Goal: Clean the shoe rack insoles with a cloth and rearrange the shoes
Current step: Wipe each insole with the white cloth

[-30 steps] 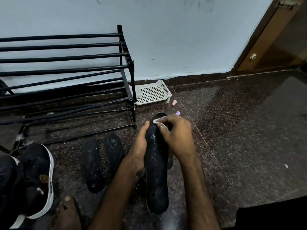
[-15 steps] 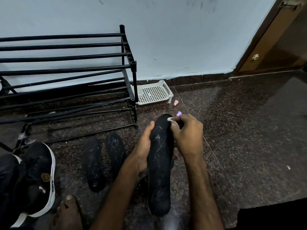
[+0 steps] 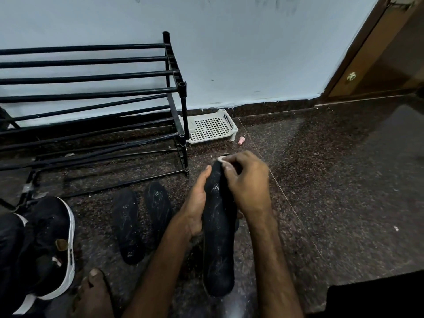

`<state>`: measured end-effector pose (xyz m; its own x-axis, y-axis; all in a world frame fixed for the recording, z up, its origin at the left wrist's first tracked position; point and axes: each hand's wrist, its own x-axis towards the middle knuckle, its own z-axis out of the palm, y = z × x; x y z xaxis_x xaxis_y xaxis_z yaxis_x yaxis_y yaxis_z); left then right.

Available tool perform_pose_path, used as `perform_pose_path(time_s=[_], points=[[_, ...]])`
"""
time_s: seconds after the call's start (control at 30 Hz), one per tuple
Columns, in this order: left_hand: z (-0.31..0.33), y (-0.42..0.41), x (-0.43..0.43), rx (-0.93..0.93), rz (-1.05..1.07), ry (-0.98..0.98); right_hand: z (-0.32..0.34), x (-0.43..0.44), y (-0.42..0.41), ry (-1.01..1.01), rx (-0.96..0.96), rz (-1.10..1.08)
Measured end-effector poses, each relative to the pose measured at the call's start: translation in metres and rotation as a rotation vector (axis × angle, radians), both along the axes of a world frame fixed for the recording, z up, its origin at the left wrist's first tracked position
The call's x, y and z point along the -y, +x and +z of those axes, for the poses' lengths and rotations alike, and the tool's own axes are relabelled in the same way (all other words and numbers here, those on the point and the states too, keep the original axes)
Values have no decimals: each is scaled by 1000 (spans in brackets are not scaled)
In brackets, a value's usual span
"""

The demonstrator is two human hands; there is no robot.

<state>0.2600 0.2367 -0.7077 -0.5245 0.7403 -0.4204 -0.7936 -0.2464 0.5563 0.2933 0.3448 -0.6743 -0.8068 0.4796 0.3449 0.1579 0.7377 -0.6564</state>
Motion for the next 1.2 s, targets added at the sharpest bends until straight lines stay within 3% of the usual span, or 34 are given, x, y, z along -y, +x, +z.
perform_pose_path(time_s=[0.1,0.23,0.33,0.43,0.6,0.77,0.93,1.1,1.2], points=[[-5,-4,5,11,28,-1,-4,-2,2,-24,78,73],[-4,-3,3,-7,6,-32,-2,-5,4,16,37,-150],[0,0,-1,-8,18,-5,3,5,-2,20,3,-33],[-3,-3,2,-8,18,3,1,2,1,-17,92,67],[-4,-2,1,-35,-14,-33,1,-6,6,19,45,-169],[-3,-3,3,-10,40,4,-1,6,-1,0,65,67],[-6,-4,3,-54,-4,-38,-2,-5,6,-2,43,-161],[-7,-5,3,-34,25,-1,3,5,-1,-43,88,54],[-10,-8,5,-50,6,-10,1,-3,4,-56,115,-63]])
